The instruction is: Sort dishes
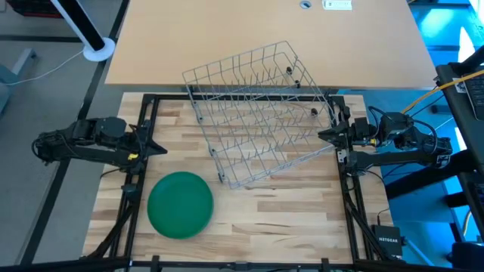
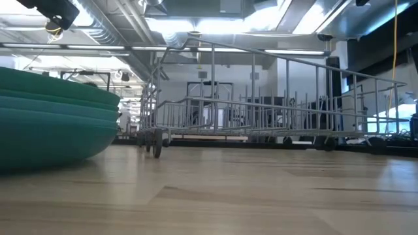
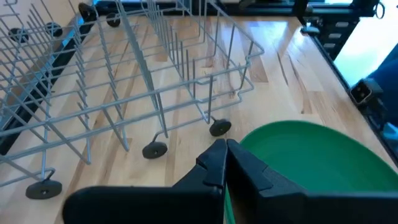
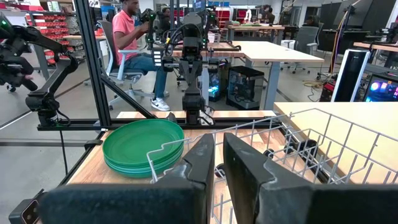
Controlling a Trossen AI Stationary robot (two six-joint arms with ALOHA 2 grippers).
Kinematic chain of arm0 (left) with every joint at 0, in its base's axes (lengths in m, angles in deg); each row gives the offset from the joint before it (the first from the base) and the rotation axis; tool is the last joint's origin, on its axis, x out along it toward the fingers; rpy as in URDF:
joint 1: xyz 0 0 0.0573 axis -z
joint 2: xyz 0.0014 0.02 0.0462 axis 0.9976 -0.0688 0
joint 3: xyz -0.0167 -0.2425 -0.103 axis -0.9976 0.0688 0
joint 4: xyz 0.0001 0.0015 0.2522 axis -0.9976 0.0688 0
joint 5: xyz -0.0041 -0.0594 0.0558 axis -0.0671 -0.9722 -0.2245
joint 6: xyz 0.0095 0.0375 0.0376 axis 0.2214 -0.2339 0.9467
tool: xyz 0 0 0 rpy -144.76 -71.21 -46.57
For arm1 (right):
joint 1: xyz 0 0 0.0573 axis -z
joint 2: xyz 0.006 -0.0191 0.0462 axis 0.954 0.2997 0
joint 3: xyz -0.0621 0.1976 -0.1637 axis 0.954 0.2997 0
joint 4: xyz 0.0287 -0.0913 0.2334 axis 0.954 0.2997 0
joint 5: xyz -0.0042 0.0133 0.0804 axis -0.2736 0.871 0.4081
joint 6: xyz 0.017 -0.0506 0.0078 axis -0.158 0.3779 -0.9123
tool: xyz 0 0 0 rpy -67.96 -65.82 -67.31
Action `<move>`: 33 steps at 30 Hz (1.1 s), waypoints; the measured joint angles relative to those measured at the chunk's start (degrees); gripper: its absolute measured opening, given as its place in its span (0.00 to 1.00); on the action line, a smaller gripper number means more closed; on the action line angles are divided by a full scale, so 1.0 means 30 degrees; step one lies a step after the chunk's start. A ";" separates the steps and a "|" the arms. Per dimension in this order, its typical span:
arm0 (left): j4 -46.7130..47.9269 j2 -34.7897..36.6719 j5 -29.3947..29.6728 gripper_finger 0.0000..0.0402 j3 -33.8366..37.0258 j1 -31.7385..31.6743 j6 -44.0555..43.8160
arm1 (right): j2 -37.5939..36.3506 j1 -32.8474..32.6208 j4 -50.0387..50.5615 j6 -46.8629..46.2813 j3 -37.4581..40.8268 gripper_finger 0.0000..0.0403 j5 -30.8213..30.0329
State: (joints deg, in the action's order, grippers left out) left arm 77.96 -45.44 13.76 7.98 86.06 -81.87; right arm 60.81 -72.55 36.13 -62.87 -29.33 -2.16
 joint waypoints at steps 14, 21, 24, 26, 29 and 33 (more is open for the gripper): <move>-0.7116 -0.0005 0.0230 0.00 0.0000 0.0007 -0.7195 | 0.0007 0.0001 0.0000 0.0007 0.0000 0.10 0.0007; -1.0128 -0.0843 0.0915 0.00 0.0000 0.0004 -0.7709 | 0.0007 0.0007 -0.0003 0.0001 0.0000 0.10 0.0003; -1.0044 -0.1242 0.1922 0.00 0.0000 0.0007 -0.9226 | 0.0007 0.0001 -0.0007 0.0007 0.0000 0.10 0.0007; -1.0008 -0.1492 0.2234 0.00 0.0007 0.0002 -1.0433 | 0.0007 0.0007 -0.0005 0.0000 0.0000 0.10 0.0005; -0.9965 -0.1993 0.2227 0.00 0.0007 0.0004 -1.0436 | 0.0007 0.0006 -0.0006 0.0000 0.0000 0.10 0.0000; -0.9199 -0.3016 0.1854 0.00 0.0007 0.0051 -0.8971 | 0.0007 0.0004 -0.0002 0.0000 0.0000 0.10 0.0001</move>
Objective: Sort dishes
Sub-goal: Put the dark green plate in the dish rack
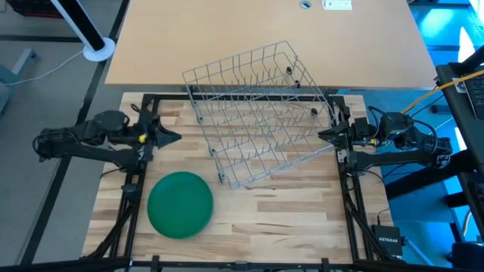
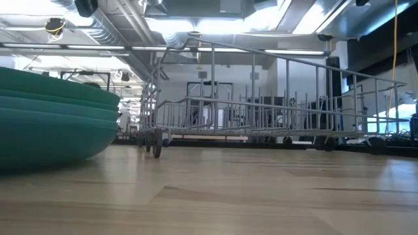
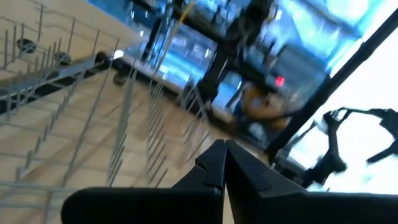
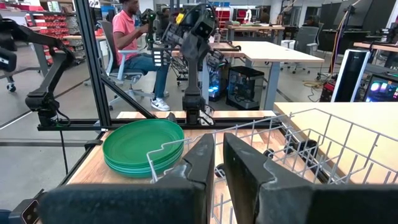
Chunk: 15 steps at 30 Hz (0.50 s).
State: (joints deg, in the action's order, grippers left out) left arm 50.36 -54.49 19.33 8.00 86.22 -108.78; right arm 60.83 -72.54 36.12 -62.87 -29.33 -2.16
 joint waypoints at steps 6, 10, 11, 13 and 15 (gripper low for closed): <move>0.2734 -0.1866 -0.0251 0.05 0.0000 -0.0031 0.0875 | 0.0000 0.0001 0.0002 0.0003 0.0000 0.10 -0.0001; 0.5899 -0.2918 -0.0262 0.17 0.0000 -0.0102 0.0243 | 0.0000 0.0004 0.0002 0.0000 0.0000 0.10 -0.0001; 0.6609 -0.3182 -0.0370 0.20 0.0000 -0.0095 -0.0138 | 0.0000 0.0002 0.0002 0.0000 0.0000 0.10 0.0001; 0.7846 -0.3660 -0.1028 0.26 0.0000 -0.0102 -0.0542 | 0.0000 0.0003 0.0002 0.0000 0.0000 0.10 -0.0001; 0.8767 -0.4117 -0.1787 0.31 0.0000 -0.0095 -0.0618 | 0.0000 -0.0004 -0.0004 0.0000 0.0000 0.10 0.0005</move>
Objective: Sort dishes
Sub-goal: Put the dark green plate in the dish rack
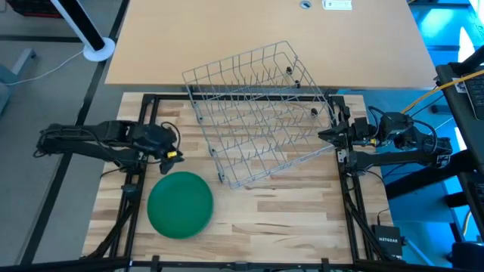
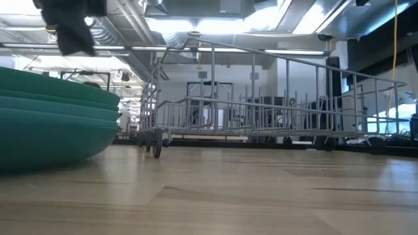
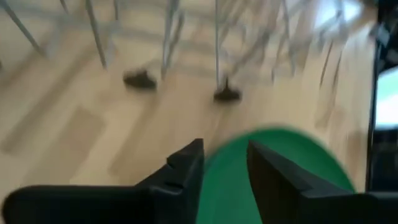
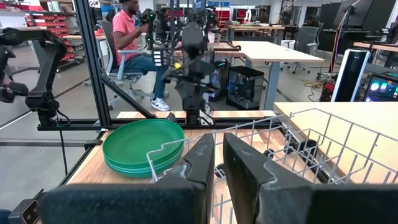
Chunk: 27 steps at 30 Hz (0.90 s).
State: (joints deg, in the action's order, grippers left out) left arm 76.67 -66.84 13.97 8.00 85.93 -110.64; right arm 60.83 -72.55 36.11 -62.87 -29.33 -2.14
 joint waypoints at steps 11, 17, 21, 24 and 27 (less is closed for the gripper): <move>0.4173 -0.3019 -0.0506 0.34 0.0000 0.0000 -0.0069 | 0.0000 0.0001 0.0007 0.0001 0.0000 0.10 -0.0005; 0.4257 -0.4926 -0.0504 0.33 0.0000 0.0000 0.1612 | 0.0000 0.0007 0.0005 0.0000 0.0000 0.10 -0.0005; 0.4250 -0.6310 -0.0509 0.33 0.0000 0.0000 0.1943 | 0.0000 0.0003 0.0003 0.0000 0.0000 0.10 -0.0005; 0.4245 -0.7301 -0.0512 0.33 0.0000 0.0000 0.2377 | 0.0000 0.0000 0.0005 0.0000 0.0000 0.10 -0.0005; 0.4250 -0.8029 -0.0565 0.33 0.0000 0.0000 0.2499 | 0.0000 0.0003 0.0005 0.0000 0.0000 0.10 -0.0005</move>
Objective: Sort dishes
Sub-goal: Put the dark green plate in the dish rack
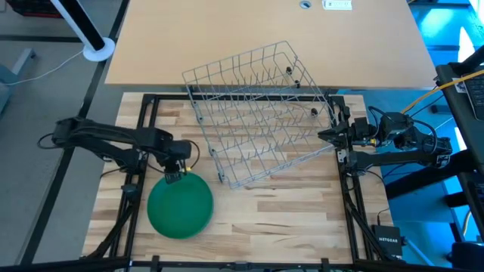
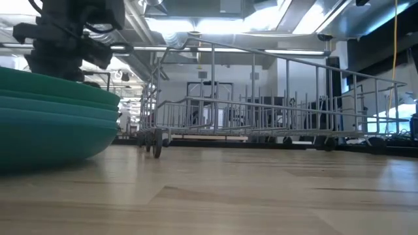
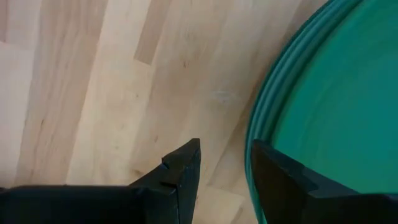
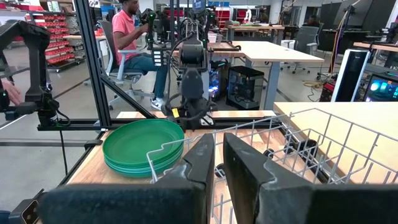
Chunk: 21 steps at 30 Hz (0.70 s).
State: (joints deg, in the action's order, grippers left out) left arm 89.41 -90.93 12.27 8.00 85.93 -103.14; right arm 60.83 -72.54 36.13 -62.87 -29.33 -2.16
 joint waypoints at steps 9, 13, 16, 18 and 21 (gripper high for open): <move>0.2240 -0.0107 -0.0490 0.33 -0.0244 -0.0007 -0.0204 | 0.0000 -0.0003 -0.0004 0.0000 0.0000 0.10 0.0000; 0.4949 -0.0092 -0.0755 0.33 -0.1224 -0.0007 -0.0651 | 0.0000 0.0005 0.0000 0.0000 0.0000 0.10 0.0000; 0.6087 -0.0092 -0.1088 0.33 -0.2043 -0.0007 -0.0926 | 0.0000 -0.0003 -0.0007 0.0000 0.0000 0.10 0.0005; 0.6253 -0.0092 -0.1429 0.33 -0.2529 -0.0007 -0.1116 | 0.0000 0.0003 -0.0003 0.0001 0.0000 0.10 0.0000; 0.6118 -0.0092 -0.1858 0.33 -0.2982 0.0007 -0.1589 | 0.0000 0.0003 -0.0006 0.0000 0.0000 0.10 0.0007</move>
State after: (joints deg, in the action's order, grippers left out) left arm 107.77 -91.21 6.70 -0.94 85.95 -107.90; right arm 60.83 -72.53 36.11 -62.87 -29.33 -2.14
